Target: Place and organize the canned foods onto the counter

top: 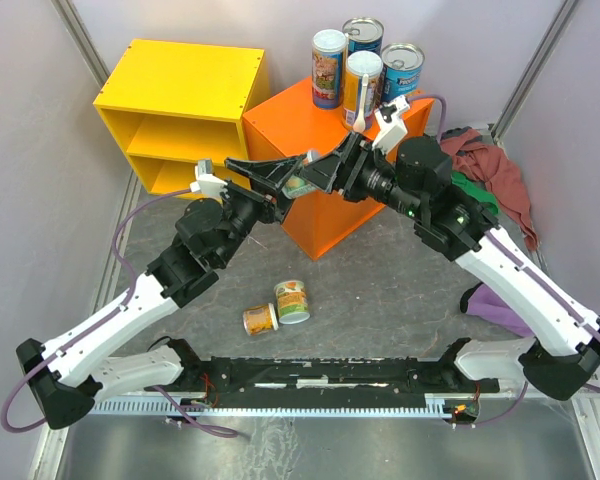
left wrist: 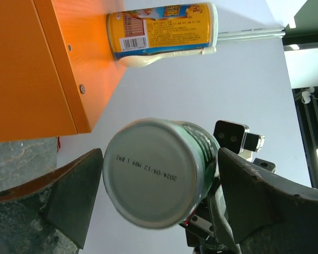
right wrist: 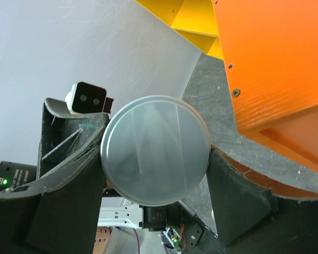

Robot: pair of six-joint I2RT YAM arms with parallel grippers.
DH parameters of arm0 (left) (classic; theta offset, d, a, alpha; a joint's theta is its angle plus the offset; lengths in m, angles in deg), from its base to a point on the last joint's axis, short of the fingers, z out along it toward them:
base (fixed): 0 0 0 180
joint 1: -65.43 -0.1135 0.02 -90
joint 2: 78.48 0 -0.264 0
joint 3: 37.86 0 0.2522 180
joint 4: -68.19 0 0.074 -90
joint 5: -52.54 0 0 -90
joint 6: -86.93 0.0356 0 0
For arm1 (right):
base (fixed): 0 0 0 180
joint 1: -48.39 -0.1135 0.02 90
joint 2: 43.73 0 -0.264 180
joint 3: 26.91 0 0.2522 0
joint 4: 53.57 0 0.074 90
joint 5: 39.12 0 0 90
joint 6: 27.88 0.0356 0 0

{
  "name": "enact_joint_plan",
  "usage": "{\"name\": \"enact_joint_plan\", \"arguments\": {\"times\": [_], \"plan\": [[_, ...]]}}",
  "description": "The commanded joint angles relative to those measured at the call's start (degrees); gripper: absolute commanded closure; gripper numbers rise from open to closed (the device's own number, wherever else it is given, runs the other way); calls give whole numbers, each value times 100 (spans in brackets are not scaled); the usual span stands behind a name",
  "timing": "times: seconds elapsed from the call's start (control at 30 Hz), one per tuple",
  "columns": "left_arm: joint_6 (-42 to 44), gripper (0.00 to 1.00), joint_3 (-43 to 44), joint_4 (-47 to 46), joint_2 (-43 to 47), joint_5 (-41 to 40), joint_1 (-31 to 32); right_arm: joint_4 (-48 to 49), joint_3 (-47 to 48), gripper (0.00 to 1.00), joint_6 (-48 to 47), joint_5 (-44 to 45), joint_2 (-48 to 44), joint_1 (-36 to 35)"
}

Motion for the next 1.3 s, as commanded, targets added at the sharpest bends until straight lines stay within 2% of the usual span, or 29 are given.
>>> {"name": "enact_joint_plan", "arguments": {"times": [0.0, 0.43, 0.83, 1.27], "plan": [[346, 6, 176, -3, -29, -272, 35, 723, 628, 87, -12, -111, 107, 293], [400, 3, 161, -114, -77, -969, -62, 396, 1462, 89, -212, -543, 881, 836], [1256, 3, 24, 365, 176, -963, -168, -1804, 3804, 90, -1526, -162, 2033, 904], [2823, 5, -6, 1410, 195, -331, -167, -3285, 6210, 90, -2913, 534, 3550, 729]]}}
